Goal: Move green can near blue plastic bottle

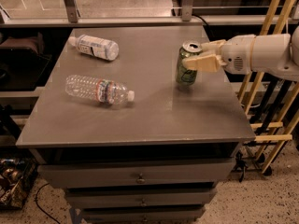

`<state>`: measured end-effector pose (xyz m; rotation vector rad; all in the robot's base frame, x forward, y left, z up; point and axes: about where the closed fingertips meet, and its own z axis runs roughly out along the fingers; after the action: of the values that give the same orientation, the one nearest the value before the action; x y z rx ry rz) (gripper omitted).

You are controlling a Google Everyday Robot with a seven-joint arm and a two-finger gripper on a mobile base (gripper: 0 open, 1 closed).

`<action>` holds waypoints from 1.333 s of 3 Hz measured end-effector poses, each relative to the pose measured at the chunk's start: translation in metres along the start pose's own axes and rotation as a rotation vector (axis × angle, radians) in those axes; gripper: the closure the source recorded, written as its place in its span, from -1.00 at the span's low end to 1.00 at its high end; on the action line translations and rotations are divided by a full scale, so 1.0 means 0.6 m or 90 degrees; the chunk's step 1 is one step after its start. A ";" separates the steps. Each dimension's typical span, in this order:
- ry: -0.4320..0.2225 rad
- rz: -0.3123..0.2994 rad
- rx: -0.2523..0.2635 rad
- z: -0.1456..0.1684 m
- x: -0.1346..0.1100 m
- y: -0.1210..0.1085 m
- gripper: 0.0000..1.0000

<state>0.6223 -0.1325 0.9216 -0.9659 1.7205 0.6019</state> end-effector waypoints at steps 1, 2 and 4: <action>-0.001 0.001 -0.021 0.043 0.003 -0.006 1.00; -0.017 -0.042 -0.084 0.149 -0.050 -0.032 1.00; -0.089 -0.129 -0.134 0.260 -0.186 -0.063 1.00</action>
Offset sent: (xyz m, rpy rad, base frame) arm 0.1263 0.1160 0.0373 0.0170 -0.1103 0.2551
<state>0.7536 0.0026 0.9738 -1.2018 1.4348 0.7091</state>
